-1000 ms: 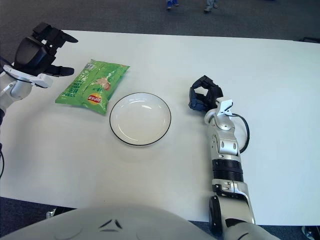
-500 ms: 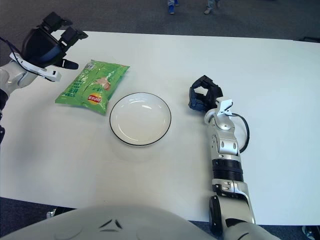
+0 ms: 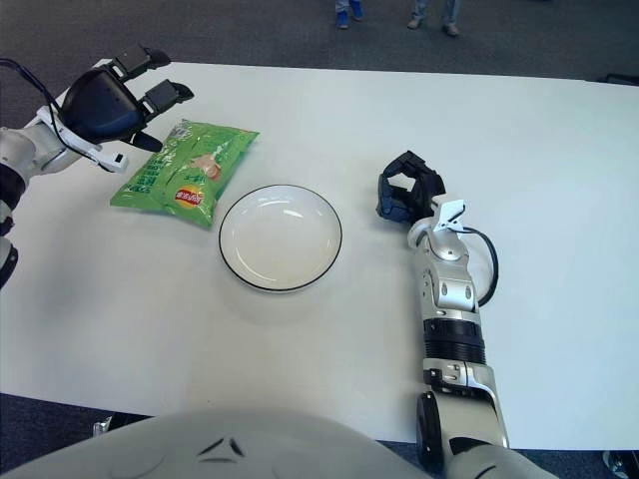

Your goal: Put the snack into the plate.

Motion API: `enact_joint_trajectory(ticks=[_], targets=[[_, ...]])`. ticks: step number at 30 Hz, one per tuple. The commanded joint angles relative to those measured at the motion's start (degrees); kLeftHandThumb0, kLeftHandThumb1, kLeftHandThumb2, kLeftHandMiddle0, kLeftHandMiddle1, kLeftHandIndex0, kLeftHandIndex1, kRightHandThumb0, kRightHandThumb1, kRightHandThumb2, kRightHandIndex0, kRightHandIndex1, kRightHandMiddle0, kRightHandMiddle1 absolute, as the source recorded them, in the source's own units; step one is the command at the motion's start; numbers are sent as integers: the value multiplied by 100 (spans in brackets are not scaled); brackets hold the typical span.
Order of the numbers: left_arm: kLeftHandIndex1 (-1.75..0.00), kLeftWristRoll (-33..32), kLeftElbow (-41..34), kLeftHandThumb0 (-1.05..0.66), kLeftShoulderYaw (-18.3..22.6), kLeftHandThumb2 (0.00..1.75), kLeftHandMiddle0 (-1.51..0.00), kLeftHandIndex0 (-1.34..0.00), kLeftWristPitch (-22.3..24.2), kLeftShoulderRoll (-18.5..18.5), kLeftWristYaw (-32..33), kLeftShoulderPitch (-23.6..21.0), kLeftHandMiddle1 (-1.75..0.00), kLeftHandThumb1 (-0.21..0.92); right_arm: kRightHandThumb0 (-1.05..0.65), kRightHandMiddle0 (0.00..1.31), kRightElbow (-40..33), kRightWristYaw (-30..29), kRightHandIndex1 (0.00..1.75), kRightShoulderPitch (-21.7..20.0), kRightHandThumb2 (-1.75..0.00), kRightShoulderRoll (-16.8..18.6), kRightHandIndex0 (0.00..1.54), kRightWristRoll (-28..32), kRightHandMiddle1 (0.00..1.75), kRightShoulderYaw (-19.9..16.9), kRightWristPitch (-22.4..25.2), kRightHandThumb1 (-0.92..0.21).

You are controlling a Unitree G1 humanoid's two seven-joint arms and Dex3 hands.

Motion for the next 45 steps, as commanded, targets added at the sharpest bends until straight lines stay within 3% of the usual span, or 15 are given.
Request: enact_joint_trajectory(ticks=[1,22,37,45], targets=[[-101,72,92,-52,-194,95,-8,0,52,-74,217,-209,-77,58,-46,55,178,41,175,285,-122,69,129,18,175,31,334,-40],[-95,234,285,-44,-944,99,-5,0,386,-236,211,-468,-60,59,-46,55,167,27,175,286,-122,44,129,39,175,2,415,-40],[-68,278,401,-46,-1269,90,-1,0,414,-375,-87,-527,-51,82,-46,55,173,43,175,269,-122,12,129,37,175,-7,449,-40],[-65,594,499,-36,-1698,97,0,0,386,-444,297,-661,-42,73,-46,55,179,58,175,259,-122,13,129,70,175,-35,459,-40]])
